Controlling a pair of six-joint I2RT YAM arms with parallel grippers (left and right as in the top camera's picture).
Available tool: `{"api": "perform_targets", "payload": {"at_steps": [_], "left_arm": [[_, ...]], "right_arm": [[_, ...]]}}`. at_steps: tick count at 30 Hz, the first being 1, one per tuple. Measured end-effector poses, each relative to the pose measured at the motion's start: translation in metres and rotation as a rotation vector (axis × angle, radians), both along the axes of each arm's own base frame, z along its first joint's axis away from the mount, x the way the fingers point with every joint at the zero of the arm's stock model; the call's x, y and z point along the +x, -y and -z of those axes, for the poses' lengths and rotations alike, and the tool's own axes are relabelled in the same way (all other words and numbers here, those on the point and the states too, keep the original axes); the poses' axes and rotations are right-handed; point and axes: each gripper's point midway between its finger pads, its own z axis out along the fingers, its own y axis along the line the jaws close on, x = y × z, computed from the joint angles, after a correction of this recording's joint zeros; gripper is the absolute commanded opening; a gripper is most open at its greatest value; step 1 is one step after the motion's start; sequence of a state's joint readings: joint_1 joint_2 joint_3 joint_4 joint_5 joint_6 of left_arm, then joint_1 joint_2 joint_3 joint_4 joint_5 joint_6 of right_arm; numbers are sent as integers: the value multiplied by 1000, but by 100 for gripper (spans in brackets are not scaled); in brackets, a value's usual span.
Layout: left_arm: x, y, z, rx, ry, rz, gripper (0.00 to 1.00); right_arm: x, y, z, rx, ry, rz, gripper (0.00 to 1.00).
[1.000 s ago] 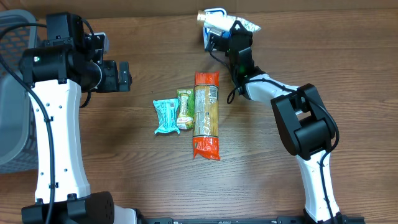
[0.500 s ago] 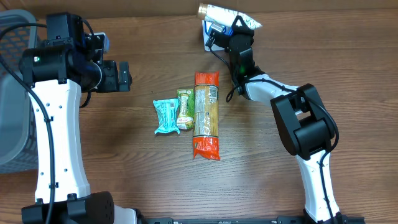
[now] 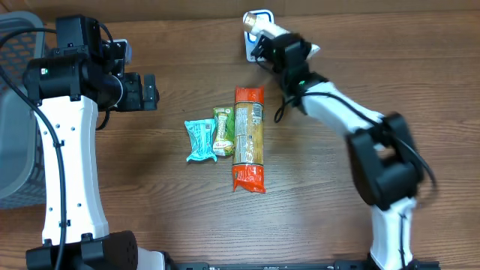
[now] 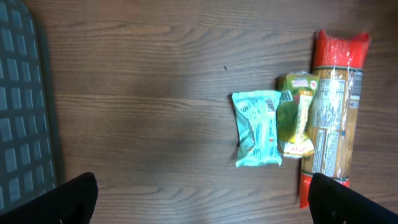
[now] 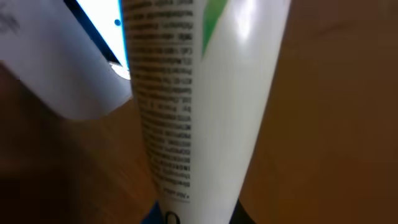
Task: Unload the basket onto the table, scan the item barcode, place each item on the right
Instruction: 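Carry the tube right and release it on the table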
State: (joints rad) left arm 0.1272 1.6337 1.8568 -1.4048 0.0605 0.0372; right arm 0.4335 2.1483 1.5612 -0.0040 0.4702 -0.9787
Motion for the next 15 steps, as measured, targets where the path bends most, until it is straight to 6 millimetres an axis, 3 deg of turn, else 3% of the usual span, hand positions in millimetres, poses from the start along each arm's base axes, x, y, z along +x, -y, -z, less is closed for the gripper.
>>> {"api": "perform_targets", "payload": {"at_steps": [2, 6, 7, 9, 11, 13, 15], "left_arm": [[0, 0, 0, 0, -1, 0, 100], [0, 0, 0, -1, -1, 0, 99], [0, 0, 0, -1, -1, 0, 100], [0, 0, 0, -1, -2, 0, 100], [0, 0, 0, -1, -2, 0, 100], [0, 0, 0, -1, -2, 0, 100], [0, 0, 0, -1, -2, 0, 100]], "right_arm": [[-22, 0, -35, 117, -43, 4, 4], [-77, 7, -123, 498, -91, 55, 4], [-91, 16, -144, 624, -104, 105, 4], [-110, 41, -166, 844, -136, 250, 4], [-123, 79, -163, 1020, -176, 464, 4], [-135, 123, -137, 1151, -222, 740, 4], [-145, 163, -98, 1247, -248, 1024, 4]]}}
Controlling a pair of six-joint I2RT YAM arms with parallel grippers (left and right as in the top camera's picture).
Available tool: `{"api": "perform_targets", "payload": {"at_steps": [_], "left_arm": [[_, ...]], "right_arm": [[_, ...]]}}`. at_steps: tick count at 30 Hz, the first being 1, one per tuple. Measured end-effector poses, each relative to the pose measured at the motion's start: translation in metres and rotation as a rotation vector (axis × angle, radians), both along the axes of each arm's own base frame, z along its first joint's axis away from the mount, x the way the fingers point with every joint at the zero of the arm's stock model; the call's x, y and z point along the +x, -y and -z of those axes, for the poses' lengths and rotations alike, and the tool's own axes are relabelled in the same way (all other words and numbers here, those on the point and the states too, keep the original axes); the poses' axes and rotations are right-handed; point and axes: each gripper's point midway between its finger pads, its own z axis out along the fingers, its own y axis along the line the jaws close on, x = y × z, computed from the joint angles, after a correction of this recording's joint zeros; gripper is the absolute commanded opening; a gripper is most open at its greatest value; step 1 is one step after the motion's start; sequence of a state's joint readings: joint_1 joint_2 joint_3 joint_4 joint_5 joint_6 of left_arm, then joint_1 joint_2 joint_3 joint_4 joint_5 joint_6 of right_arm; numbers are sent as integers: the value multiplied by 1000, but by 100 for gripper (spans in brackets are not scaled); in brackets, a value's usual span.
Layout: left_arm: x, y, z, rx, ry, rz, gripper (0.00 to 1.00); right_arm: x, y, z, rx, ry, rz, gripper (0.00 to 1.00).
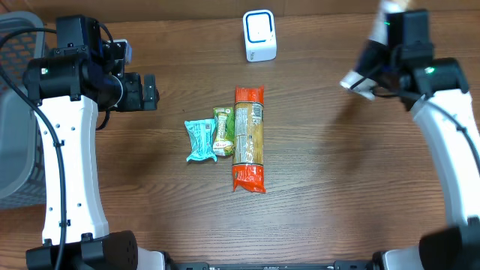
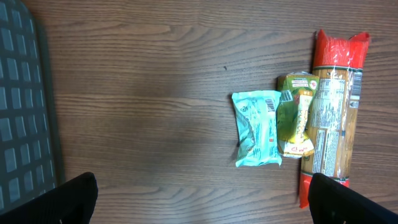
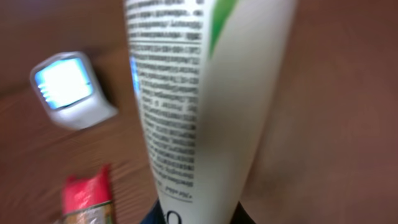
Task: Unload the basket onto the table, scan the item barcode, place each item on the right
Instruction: 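Carry the tube right and release it on the table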
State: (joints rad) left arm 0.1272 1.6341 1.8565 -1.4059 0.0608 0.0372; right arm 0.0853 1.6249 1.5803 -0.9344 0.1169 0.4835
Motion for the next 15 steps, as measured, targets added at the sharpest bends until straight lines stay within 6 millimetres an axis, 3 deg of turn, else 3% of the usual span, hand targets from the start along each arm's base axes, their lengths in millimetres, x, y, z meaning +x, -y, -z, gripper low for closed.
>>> {"api": "perform_targets", "payload": {"at_steps": [3, 7, 11, 13, 15], "left_arm": [[0, 0, 0, 0, 0, 0, 100], [0, 0, 0, 0, 0, 0, 100], [0, 0, 0, 0, 0, 0, 99], [0, 0, 0, 0, 0, 0, 100], [0, 0, 0, 0, 0, 0, 100]], "right_arm": [[-23, 43, 67, 138, -180, 343, 4], [-47, 65, 129, 246, -275, 633, 4], [-48, 74, 165, 309, -254, 763, 10], [-53, 74, 175, 316, -265, 790, 34], [-57, 73, 181, 317, -284, 801, 39]]}}
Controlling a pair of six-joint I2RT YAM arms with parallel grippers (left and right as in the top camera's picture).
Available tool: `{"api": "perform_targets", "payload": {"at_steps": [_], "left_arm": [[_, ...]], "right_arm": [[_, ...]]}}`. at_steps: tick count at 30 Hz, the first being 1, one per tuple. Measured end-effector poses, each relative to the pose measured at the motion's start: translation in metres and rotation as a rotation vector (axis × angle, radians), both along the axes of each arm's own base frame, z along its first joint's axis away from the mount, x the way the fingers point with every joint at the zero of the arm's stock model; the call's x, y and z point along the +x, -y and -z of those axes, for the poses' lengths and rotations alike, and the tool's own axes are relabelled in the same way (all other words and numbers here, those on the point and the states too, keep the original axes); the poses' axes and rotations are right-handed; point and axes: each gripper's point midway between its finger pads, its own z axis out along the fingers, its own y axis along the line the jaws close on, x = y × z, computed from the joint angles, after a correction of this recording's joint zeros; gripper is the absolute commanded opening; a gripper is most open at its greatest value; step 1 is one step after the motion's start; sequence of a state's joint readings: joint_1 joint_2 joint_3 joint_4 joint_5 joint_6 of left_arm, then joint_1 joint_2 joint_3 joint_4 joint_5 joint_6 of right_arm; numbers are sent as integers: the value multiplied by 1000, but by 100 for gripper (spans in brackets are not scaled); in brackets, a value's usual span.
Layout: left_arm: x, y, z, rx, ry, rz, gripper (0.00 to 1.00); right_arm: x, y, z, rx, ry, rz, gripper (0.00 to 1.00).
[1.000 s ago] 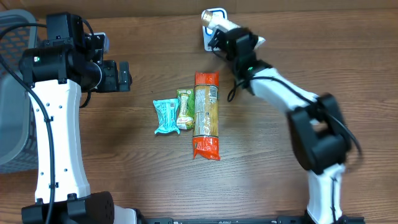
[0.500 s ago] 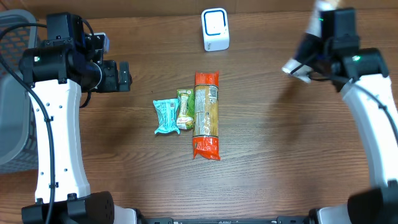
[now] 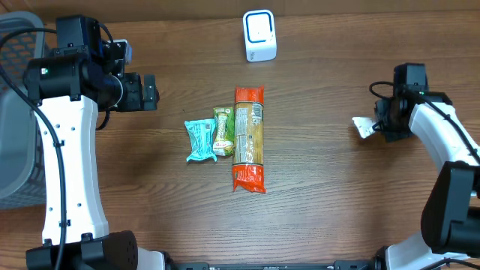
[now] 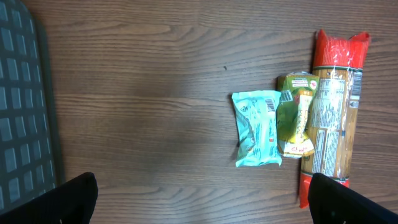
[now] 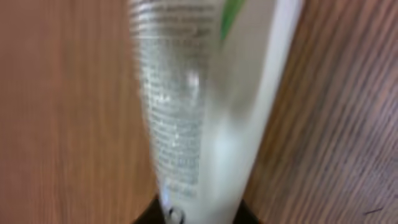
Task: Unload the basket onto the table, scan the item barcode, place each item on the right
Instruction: 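Carry the tube right and release it on the table, then reach the right gripper to the red-topped spaghetti package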
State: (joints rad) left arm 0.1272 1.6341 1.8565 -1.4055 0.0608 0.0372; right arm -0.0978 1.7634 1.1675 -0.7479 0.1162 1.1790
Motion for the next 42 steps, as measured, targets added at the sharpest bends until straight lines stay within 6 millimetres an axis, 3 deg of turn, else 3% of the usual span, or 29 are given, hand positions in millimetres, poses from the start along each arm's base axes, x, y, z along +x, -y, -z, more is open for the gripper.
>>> {"api": "perform_targets", "payload": {"at_steps": [3, 7, 12, 17, 21, 26, 29, 32, 36, 42], "left_arm": [[0, 0, 0, 0, 0, 0, 100], [0, 0, 0, 0, 0, 0, 100], [0, 0, 0, 0, 0, 0, 99], [0, 0, 0, 0, 0, 0, 100], [0, 0, 0, 0, 0, 0, 100], [0, 0, 0, 0, 0, 0, 100], [0, 0, 0, 0, 0, 0, 100], [0, 0, 0, 0, 0, 0, 100], [0, 0, 0, 0, 0, 0, 100], [0, 0, 0, 0, 0, 0, 100]], "right_arm": [[3, 0, 0, -14, 6, -40, 40], [2, -2, -1, -37, -13, -166, 52], [21, -22, -21, 2, 51, -428, 80], [50, -77, -70, 93, 240, -715, 87], [44, -150, -84, 155, 295, -939, 90], [18, -245, -72, 229, 285, -1177, 91], [4, -280, -52, 275, 239, -1234, 91], [-4, -295, -27, 310, 174, -1227, 91], [-10, -300, -4, 341, 104, -1191, 91], [-18, -310, 17, 407, 40, -1127, 90]]}}
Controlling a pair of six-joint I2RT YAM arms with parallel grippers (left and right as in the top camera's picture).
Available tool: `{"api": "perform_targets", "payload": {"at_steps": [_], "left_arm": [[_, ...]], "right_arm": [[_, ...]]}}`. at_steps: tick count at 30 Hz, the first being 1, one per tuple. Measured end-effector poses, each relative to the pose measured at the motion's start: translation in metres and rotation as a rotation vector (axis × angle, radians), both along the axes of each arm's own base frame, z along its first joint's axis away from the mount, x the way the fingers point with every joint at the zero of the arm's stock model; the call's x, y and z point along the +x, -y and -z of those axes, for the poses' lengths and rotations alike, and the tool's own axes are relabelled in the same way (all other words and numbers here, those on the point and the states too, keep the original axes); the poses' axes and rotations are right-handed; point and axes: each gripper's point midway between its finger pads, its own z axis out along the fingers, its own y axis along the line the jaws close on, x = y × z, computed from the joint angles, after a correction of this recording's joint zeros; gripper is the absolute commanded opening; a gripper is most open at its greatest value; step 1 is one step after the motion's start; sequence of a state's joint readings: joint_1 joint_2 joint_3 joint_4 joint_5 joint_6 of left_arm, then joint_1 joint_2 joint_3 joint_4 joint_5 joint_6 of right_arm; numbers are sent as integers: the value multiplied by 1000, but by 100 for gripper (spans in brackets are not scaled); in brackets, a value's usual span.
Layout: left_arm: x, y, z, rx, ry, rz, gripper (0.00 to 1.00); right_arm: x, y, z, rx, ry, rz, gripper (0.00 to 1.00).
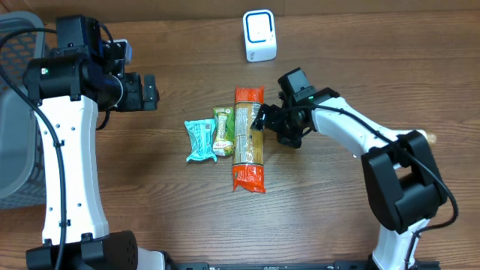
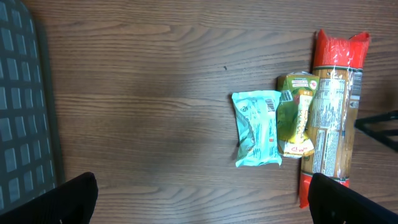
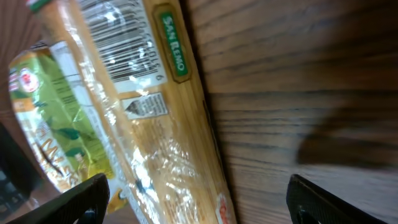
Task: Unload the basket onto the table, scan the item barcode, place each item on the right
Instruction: 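Reach the right gripper to the red-topped spaghetti package, then grasp the spaghetti package with the right gripper, adjusting grip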
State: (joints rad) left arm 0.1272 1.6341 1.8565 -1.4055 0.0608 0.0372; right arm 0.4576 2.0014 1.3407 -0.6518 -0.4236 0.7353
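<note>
A long spaghetti pack (image 1: pixel 249 139) with red ends lies mid-table, its barcode (image 3: pixel 124 37) facing up. Left of it lie a green packet (image 1: pixel 223 130) and a teal packet (image 1: pixel 200 139). The white scanner (image 1: pixel 259 34) stands at the back. My right gripper (image 1: pixel 271 129) is open just above the pack's right edge; in the right wrist view the right gripper (image 3: pixel 199 208) has the pack (image 3: pixel 155 124) partly between its fingers. My left gripper (image 1: pixel 150 91) hangs open at the left, and the left gripper (image 2: pixel 199 205) looks down on all three items.
A grey basket (image 1: pixel 13 112) stands at the table's left edge, also seen as the basket (image 2: pixel 25 106). A small pale tip (image 1: pixel 429 137) shows beside the right arm's elbow at the far right.
My right gripper was shut on a white tube low over the table's right side. Now it is open at the spaghetti pack's right edge with no tube in it. The left arm is unchanged.
My right gripper held the white tube up against the scanner. Then it held the tube at the far right, then low over the right side of the table. Now it is open over the spaghetti pack. The left arm and the three items stayed put.
</note>
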Motion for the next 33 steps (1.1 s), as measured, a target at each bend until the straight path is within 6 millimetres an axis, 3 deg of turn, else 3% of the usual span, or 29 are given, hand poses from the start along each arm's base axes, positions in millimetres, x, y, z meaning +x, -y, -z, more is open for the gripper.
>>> {"api": "perform_targets", "payload": {"at_steps": [7, 15, 17, 20, 21, 25, 28, 33], "left_arm": [[0, 0, 0, 0, 0, 0, 99], [0, 0, 0, 0, 0, 0, 100], [0, 0, 0, 0, 0, 0, 100], [0, 0, 0, 0, 0, 0, 100], [0, 0, 0, 0, 0, 0, 100], [0, 0, 0, 0, 0, 0, 100], [0, 0, 0, 0, 0, 0, 99], [0, 0, 0, 0, 0, 0, 99]], "right_arm": [[5, -11, 9, 38, -34, 65, 86], [-4, -29, 14, 49, -62, 64, 61], [-6, -30, 15, 43, -63, 62, 46], [-6, -30, 16, 41, -65, 60, 7], [-6, -31, 15, 48, -64, 55, 4], [-4, -35, 9, 85, -50, 25, 4], [-4, -27, 9, 79, -47, -7, 4], [-8, 8, -5, -36, -11, -89, 4]]}}
